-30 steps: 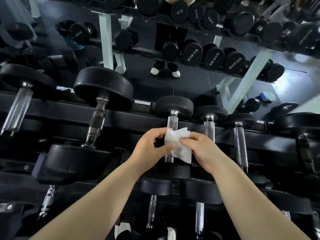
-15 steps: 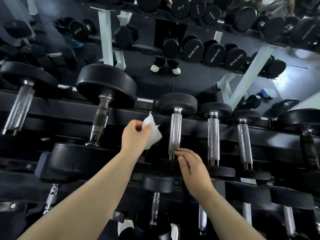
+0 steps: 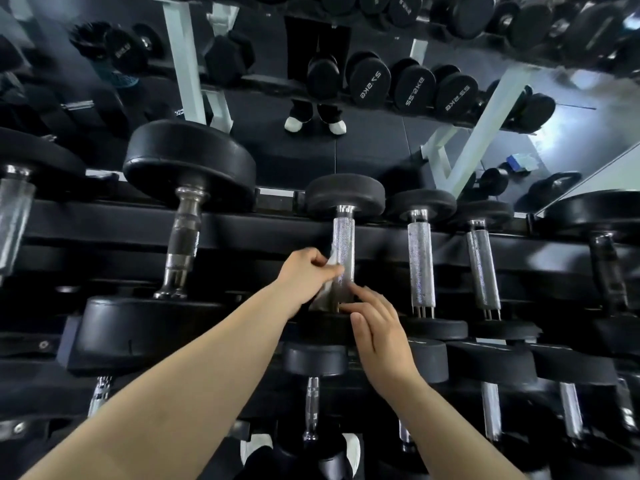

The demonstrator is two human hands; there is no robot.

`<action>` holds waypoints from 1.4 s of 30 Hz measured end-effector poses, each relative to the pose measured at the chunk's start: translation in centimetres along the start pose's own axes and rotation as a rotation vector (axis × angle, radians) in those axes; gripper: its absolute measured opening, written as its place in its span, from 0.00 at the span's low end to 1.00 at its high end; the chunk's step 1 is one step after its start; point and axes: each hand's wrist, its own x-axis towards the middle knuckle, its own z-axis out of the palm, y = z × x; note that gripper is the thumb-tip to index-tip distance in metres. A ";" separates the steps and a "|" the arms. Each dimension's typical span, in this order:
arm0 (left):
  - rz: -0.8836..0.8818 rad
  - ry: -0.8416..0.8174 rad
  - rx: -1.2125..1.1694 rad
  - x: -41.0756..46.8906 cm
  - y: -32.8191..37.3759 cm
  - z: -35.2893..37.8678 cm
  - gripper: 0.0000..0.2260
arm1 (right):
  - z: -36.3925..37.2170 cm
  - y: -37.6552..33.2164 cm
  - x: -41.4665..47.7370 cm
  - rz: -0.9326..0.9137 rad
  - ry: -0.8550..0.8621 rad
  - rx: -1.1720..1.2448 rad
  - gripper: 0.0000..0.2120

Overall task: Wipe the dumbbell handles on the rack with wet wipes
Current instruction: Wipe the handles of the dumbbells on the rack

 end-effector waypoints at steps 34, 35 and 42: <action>0.075 0.130 -0.135 1.5 1.6 0.0 0.16 | 0.7 0.9 -0.1 -0.069 0.089 -0.002 0.36; 0.071 0.151 -0.153 1.9 2.1 0.2 0.15 | 0.7 0.9 -0.1 -0.065 0.090 0.000 0.36; 0.213 0.083 0.327 0.1 -0.1 -0.1 0.15 | 0.5 0.8 -0.2 -0.102 0.088 -0.011 0.34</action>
